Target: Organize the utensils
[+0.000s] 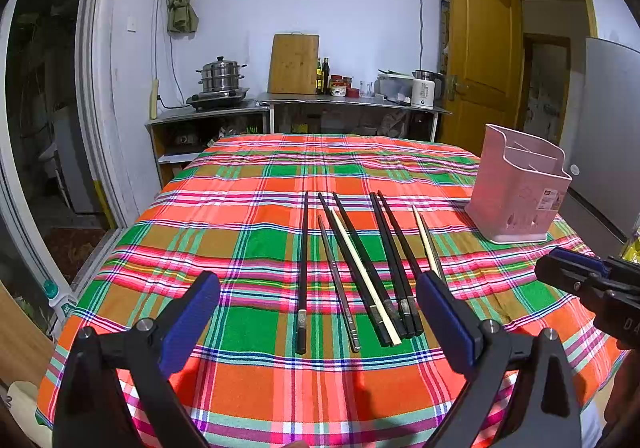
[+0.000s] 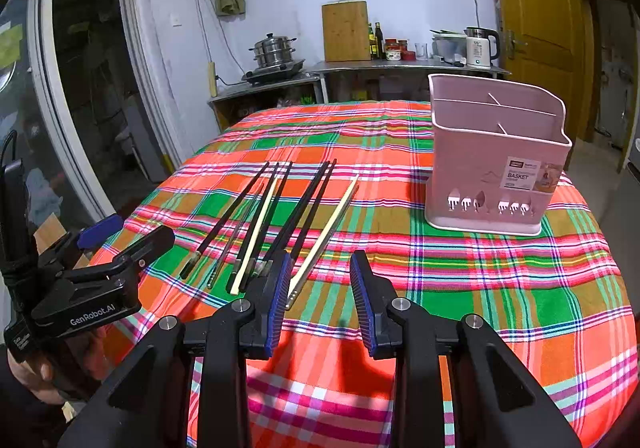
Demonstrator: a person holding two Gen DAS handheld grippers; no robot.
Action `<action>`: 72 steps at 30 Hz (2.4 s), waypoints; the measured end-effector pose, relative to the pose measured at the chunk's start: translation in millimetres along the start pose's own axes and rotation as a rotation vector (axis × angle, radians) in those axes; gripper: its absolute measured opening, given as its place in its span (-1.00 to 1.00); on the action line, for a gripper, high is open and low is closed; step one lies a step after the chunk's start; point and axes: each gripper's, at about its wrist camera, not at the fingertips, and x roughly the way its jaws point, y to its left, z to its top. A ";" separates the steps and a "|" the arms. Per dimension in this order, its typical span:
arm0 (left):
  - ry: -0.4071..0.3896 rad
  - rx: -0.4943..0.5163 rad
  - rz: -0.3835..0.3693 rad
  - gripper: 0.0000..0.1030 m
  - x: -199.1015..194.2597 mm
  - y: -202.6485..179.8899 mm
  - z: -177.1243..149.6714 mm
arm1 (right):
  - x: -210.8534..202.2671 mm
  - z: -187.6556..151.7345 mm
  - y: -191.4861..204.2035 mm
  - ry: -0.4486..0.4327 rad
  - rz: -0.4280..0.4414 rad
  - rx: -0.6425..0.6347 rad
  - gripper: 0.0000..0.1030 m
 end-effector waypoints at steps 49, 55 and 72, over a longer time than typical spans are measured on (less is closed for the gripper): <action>0.430 0.022 -0.040 -0.21 158.0 30.0 37.3 | 176.2 62.3 -6.3 0.273 0.030 0.001 -0.63; 0.452 0.073 -0.022 -0.21 163.8 21.8 39.9 | 190.2 65.8 -5.2 0.301 0.011 0.005 -0.64; 0.438 0.032 -0.080 -0.88 158.7 19.5 61.3 | 182.4 82.2 -3.8 0.289 0.041 0.038 -0.89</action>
